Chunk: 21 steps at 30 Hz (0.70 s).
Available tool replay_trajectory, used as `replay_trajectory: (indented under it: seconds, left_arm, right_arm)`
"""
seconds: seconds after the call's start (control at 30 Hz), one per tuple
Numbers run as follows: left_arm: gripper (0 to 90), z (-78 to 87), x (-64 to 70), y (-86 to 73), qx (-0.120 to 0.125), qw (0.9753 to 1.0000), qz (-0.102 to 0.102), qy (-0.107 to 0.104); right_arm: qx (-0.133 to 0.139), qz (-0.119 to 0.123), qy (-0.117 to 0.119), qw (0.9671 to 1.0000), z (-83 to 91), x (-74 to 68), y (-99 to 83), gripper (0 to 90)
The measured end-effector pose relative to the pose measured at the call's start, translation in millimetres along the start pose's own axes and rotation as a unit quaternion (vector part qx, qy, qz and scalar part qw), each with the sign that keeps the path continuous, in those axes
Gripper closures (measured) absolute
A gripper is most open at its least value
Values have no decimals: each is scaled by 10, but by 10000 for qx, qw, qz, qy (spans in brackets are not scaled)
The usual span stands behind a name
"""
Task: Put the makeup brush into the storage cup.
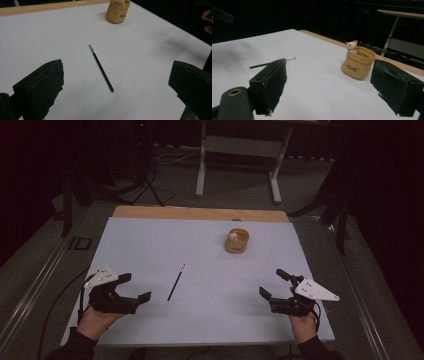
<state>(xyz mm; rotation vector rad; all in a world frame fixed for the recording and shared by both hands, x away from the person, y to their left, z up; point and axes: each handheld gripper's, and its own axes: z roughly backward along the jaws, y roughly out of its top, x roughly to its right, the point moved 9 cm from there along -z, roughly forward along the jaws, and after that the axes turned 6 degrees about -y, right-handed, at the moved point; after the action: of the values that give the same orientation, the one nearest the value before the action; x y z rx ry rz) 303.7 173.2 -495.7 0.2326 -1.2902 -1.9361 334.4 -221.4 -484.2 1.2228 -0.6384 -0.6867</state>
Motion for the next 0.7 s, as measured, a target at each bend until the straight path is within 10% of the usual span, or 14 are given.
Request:
replay_trajectory:
  seconds: [0.33, 0.7]
  left_arm:
    - [8, -177, 38, 147, -295, 9992, 208, -145]
    - [16, -431, 97, 204, -1016, 9937, 446, 160]
  right_arm:
    - [16, 4, 96, 10000, -4, -32, 9, 134]
    - [17, -12, 116, 9999, 1, -32, 12, 134]
